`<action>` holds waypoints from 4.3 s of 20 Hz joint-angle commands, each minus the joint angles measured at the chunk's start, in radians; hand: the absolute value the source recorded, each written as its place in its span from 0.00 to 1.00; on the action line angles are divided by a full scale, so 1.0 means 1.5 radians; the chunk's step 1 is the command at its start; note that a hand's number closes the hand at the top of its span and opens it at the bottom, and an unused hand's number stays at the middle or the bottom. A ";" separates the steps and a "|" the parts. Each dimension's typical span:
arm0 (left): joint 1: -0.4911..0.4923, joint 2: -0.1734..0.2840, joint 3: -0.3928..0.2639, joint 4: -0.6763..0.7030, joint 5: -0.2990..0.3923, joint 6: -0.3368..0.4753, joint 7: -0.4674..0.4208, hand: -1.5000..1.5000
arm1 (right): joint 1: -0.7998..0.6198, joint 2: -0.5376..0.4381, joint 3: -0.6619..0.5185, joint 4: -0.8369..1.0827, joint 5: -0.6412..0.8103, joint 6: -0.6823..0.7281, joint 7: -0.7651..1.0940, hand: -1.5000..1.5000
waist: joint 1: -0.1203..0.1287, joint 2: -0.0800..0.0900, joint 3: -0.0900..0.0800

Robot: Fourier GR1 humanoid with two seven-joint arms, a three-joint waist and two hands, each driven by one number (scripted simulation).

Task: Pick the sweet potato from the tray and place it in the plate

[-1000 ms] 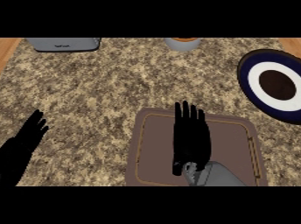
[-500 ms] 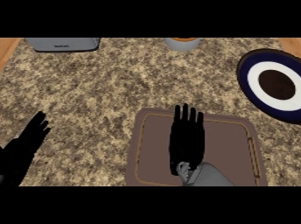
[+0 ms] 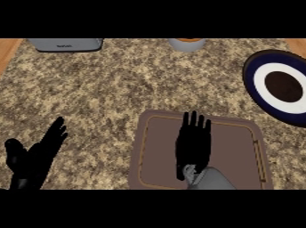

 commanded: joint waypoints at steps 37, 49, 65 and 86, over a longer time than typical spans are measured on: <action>-0.025 -0.105 -0.009 0.016 -0.037 -0.029 0.019 0.50 | -0.192 0.010 -0.268 0.075 0.313 -0.717 0.085 1.00 | 0.007 0.014 -0.014; -0.037 -0.108 0.018 0.027 -0.048 -0.044 0.029 0.50 | -0.125 -0.078 -0.462 0.136 0.217 -0.946 -0.063 1.00 | 0.003 0.014 -0.013; -0.087 -0.139 0.025 0.075 -0.061 -0.052 0.026 0.50 | -0.144 -0.321 -0.482 0.363 -0.192 -1.095 -0.292 1.00 | 0.023 0.018 -0.011; -0.078 -0.146 0.031 0.059 -0.069 -0.046 0.026 0.50 | -0.142 -0.316 -0.641 0.324 -0.662 -0.845 -0.733 0.00 | 0.008 0.019 -0.005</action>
